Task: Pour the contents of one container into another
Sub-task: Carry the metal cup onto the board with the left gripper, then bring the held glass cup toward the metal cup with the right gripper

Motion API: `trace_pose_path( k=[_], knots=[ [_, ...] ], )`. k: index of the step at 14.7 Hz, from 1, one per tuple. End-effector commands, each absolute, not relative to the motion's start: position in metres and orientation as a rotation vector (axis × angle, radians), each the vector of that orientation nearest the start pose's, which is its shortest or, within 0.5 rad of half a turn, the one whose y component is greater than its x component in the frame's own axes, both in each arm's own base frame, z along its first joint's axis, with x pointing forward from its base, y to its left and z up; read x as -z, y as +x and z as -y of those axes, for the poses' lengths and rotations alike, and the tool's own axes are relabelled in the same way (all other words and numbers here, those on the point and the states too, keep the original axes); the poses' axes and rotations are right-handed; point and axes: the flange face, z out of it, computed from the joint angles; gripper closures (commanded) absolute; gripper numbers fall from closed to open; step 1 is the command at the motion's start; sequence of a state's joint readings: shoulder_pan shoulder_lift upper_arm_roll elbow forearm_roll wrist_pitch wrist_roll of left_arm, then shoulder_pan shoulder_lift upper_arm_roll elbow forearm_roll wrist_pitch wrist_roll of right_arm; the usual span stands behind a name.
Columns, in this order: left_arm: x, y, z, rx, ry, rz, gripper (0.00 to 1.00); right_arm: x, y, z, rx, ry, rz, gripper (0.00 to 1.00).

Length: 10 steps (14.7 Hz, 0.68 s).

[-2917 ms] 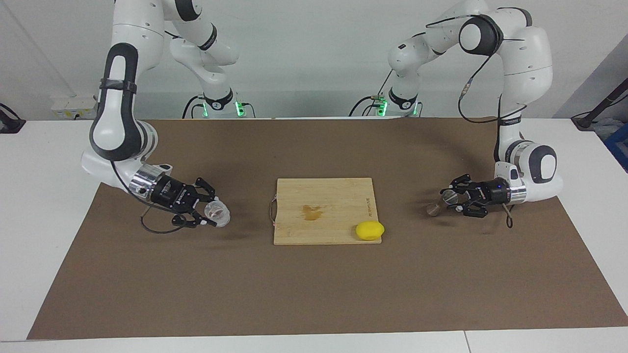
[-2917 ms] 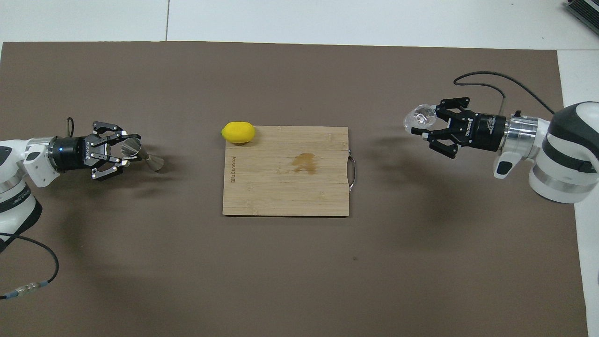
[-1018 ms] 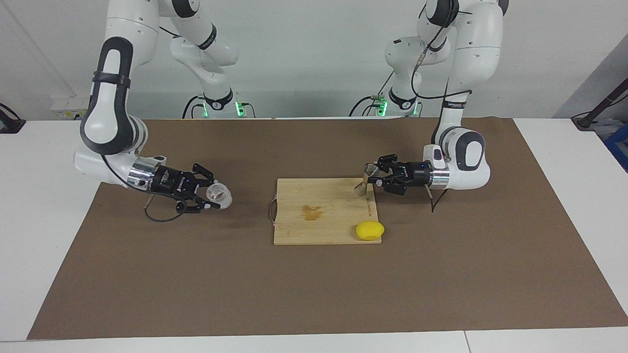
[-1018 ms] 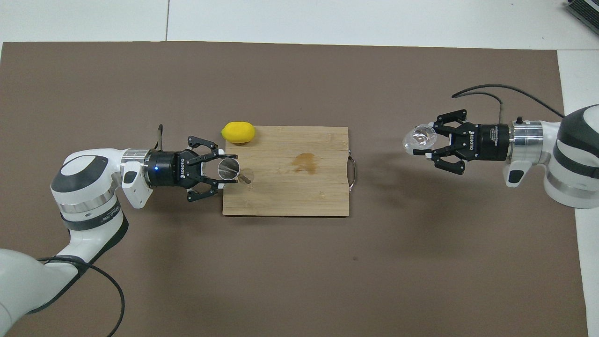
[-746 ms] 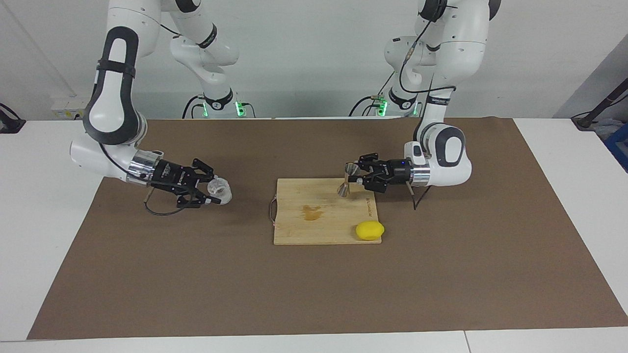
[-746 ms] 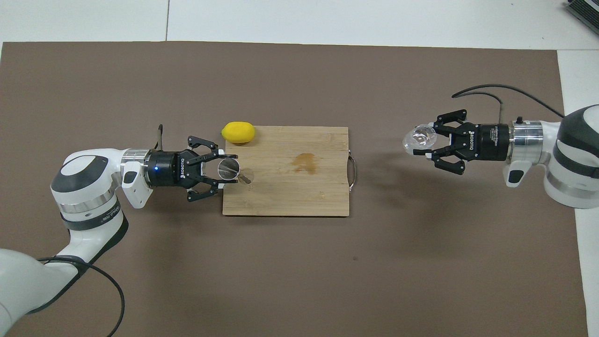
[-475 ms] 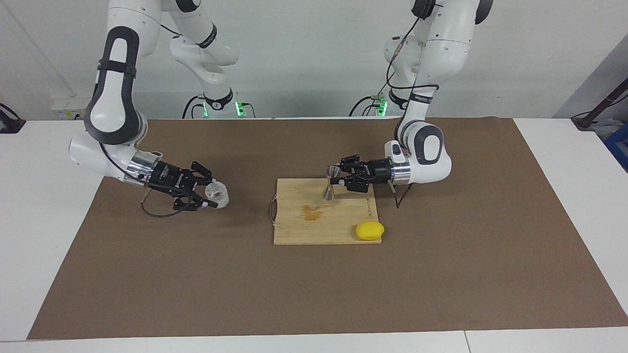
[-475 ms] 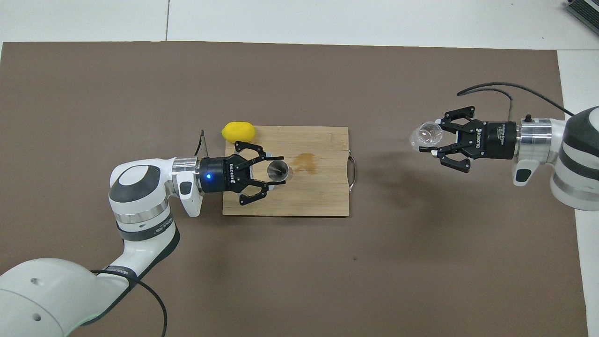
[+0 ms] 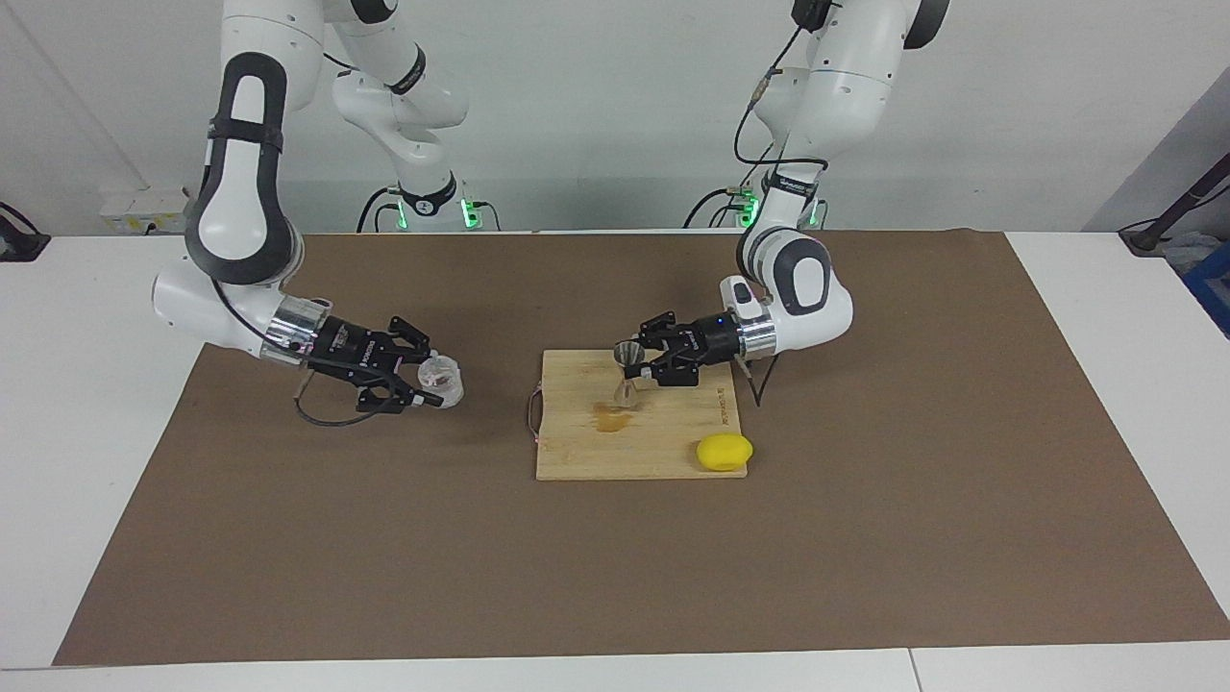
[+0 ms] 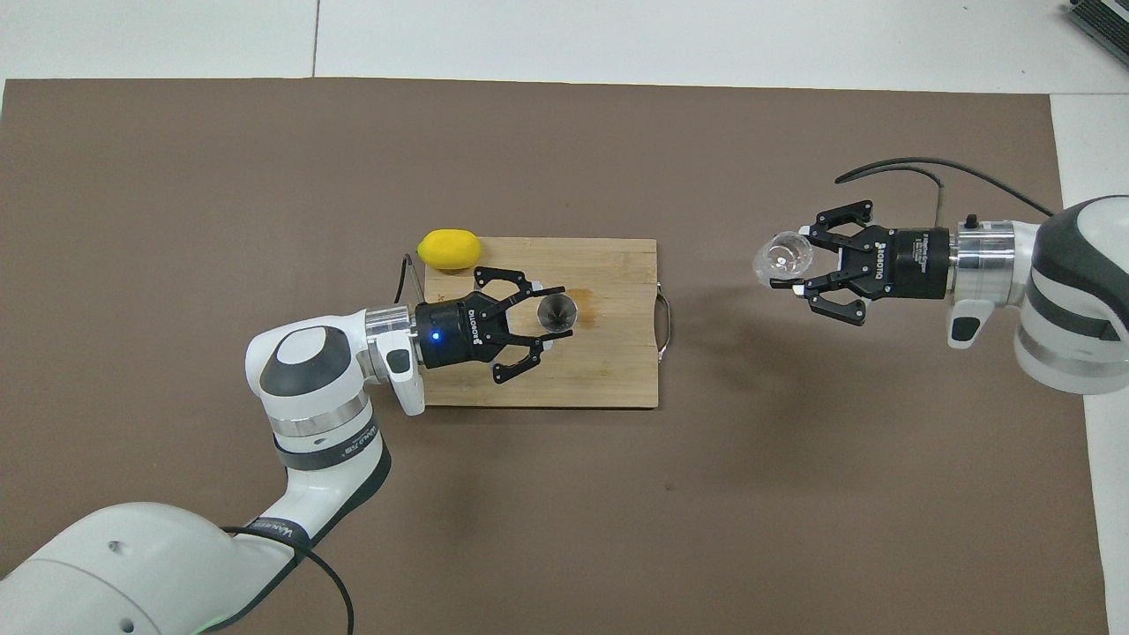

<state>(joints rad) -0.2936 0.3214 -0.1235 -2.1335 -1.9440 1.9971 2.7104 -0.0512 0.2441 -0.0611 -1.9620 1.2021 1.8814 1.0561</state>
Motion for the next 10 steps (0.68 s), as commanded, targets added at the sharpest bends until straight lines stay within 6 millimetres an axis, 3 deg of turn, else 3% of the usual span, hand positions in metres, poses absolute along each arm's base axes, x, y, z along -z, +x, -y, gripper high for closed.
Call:
trace_pose_path(
  k=[1, 7, 10],
  knots=[
    [-0.290, 0.501, 0.293, -1.439, 1.306, 1.349, 0.64, -0.368, 0.594, -0.009, -0.832, -1.407, -1.699, 1.00],
    [-0.283, 0.491, 0.313, -1.418, 1.364, 1.347, 0.64, -0.366, 0.596, -0.027, -0.812, -1.428, -1.707, 1.00],
    [-0.283, 0.492, 0.318, -1.425, 1.381, 1.345, 0.64, -0.367, 0.595, -0.046, -0.833, -1.463, -1.681, 1.00]
  ],
)
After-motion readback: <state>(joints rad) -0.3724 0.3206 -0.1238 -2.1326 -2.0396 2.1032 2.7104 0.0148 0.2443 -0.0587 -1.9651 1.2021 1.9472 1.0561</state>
